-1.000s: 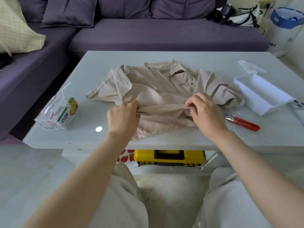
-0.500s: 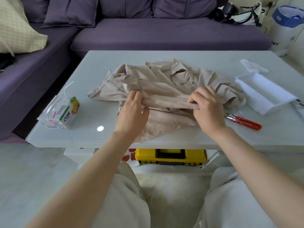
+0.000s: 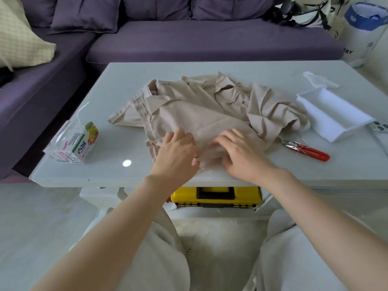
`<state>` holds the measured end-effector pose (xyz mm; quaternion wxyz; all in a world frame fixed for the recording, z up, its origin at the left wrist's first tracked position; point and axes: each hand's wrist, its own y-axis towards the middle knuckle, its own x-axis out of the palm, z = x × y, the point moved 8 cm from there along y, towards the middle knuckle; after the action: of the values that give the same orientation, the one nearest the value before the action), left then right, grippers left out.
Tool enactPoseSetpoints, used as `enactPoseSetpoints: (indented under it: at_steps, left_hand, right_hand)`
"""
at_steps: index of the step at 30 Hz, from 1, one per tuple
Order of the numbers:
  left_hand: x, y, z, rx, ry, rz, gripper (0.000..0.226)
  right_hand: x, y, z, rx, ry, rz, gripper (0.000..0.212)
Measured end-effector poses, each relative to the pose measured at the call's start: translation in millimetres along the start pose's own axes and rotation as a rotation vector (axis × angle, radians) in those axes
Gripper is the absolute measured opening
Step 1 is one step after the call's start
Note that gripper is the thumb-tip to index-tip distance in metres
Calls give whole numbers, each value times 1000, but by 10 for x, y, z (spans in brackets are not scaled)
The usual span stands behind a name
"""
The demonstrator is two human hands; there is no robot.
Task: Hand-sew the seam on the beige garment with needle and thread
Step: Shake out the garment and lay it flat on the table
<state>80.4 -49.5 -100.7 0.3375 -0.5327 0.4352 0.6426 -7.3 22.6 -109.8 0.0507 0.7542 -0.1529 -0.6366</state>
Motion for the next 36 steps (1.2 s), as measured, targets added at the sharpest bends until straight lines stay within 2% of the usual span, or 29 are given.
enactPoseSetpoints:
  at_steps: [3,8,11,14,16,17,19,21,22,24,28,31,36]
  left_hand:
    - [91,-19,-18,16,-6,-120,20]
    - [73,-179,-341,-134,-117,-241,44]
    - [39,-283,-523,-198,-265,-263,33]
    - [-38,-335,-659,-240,-395,-135,12]
    - [-175,-361,-743,-292,-462,57,11]
    - [-268,-380,-776,-313,-496,172,15]
    - [-436,-415,-800,-282,-551,386,21]
    - [-514,-431,-755,-174,-585,498,23]
    - [-515,-431,-726,-129,-572,503,22]
    - [-445,-423,-680,-79,-520,425,21]
    - [-111,-424,-726,-115,-440,112,33]
    - [40,-468,-772,-159,-365,-72,25]
    - [115,-531,-791,-166,-326,-167,9]
  right_hand:
    - [161,-1,-180,-90,75,-46,31]
    - [220,-12,-151,-70,92,-100,36]
    - [206,-8,-110,-33,139,-118,36]
    - [254,-5,-82,5,183,-142,31]
    - [230,35,-64,45,230,-115,21]
    - [157,62,-67,50,240,-48,14]
    - [-84,105,-87,6,151,193,6]
    - [-280,105,-132,-64,43,393,13]
    - [-299,111,-140,-95,16,414,15]
    - [-198,120,-116,-126,-23,319,20]
    - [174,67,37,-31,22,-13,29]
    - [185,43,59,-14,84,-34,26]
    - [151,-1,46,-34,84,-4,24]
